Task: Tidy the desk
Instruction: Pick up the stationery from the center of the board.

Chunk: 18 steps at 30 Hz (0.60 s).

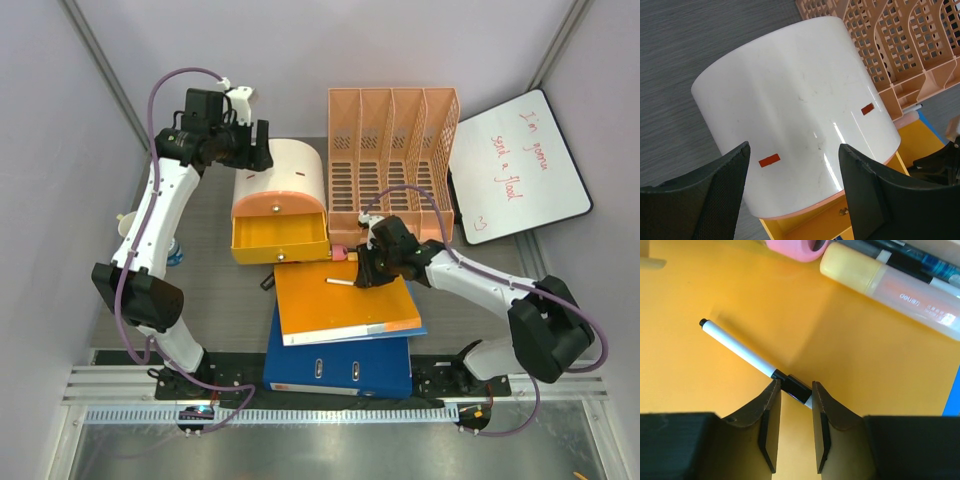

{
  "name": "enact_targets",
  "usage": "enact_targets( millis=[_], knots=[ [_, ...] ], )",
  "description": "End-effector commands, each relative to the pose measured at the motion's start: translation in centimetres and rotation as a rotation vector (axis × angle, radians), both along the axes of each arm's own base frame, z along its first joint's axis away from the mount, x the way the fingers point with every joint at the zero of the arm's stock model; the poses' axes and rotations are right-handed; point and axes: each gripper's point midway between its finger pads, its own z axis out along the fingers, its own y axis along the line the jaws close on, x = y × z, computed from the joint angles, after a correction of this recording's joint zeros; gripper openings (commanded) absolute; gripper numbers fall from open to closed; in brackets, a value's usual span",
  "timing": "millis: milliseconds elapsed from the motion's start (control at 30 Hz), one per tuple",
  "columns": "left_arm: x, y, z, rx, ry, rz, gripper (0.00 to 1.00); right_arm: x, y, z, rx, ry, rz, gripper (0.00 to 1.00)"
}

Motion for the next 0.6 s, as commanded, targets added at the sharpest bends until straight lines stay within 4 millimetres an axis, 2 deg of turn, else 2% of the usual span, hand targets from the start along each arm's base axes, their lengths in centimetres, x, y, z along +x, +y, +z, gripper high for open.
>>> enact_targets(
  millis=[0, 133, 233, 533, 567],
  knots=[
    [0.2, 0.0, 1.9, -0.007, -0.072, -0.005, 0.72, -1.2, 0.0, 1.9, 0.032, -0.004, 0.0, 0.15],
    [0.2, -0.1, 1.8, -0.011, -0.068, -0.005, 0.72, -0.4, -0.3, 3.9, 0.026, -0.06, -0.022, 0.12],
    [0.2, -0.1, 2.0, -0.013, -0.072, -0.005, 0.72, 0.5, -0.2, 6.3, 0.04, -0.113, -0.036, 0.12],
    [0.2, -0.2, 2.2, -0.019, -0.076, -0.007, 0.72, 2.4, 1.0, 13.6, 0.099, -0.216, -0.025, 0.11],
    [0.2, -0.2, 2.1, -0.02, -0.072, -0.005, 0.72, 2.8, 1.6, 15.2, 0.119, -0.238, -0.015, 0.11]
  ],
)
